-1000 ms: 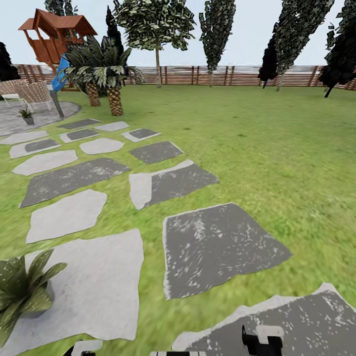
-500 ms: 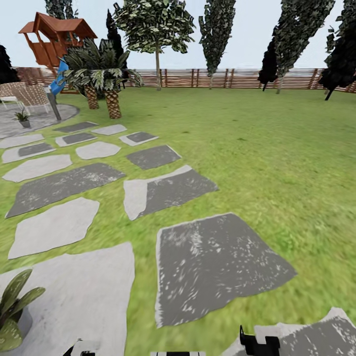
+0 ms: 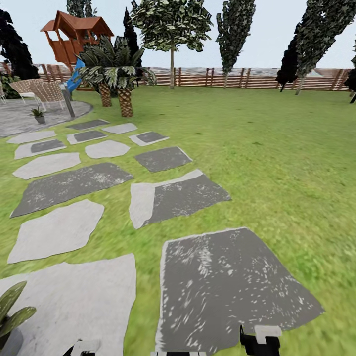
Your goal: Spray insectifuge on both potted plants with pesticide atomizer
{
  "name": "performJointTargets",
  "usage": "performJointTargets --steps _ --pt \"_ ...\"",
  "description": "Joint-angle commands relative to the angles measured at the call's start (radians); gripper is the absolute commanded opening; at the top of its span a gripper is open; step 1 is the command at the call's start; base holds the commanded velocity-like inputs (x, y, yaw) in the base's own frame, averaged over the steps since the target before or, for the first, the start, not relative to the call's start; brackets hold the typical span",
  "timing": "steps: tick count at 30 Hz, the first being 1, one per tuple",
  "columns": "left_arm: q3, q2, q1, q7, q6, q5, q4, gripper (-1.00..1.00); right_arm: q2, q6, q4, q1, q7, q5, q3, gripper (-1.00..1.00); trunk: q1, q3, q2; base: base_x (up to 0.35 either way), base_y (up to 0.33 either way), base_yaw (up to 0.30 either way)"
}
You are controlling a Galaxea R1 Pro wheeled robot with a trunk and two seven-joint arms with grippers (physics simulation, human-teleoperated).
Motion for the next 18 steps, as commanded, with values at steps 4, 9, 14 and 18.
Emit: performJointTargets --steps 4,9,14,18 --pt "0.006 0.0 -0.001 0.004 -0.004 -0.009 0.001 -1.0 0.0 -0.001 0.001 -0.001 -0.006 0.012 -0.001 1.0 0.0 -0.001 0.0 0.341 -0.109 0.001" --pt "0.007 0.0 -0.001 0.004 -0.004 -0.008 0.001 -1.0 0.0 -0.001 0.001 -0.001 -0.007 0.013 -0.001 1.0 0.0 -0.001 0.0 0.341 -0.109 0.003" --pt "0.009 0.0 -0.001 0.004 -0.004 -0.008 0.001 -1.0 0.0 -0.001 0.001 -0.001 -0.009 0.015 -0.001 1.0 0.0 -0.001 0.0 0.341 -0.108 0.159" --pt "0.009 -0.001 -0.001 0.004 -0.005 -0.008 0.002 -1.0 0.0 -0.001 0.001 -0.001 -0.009 0.015 -0.001 1.0 0.0 -0.001 0.0 0.341 -0.107 0.267"
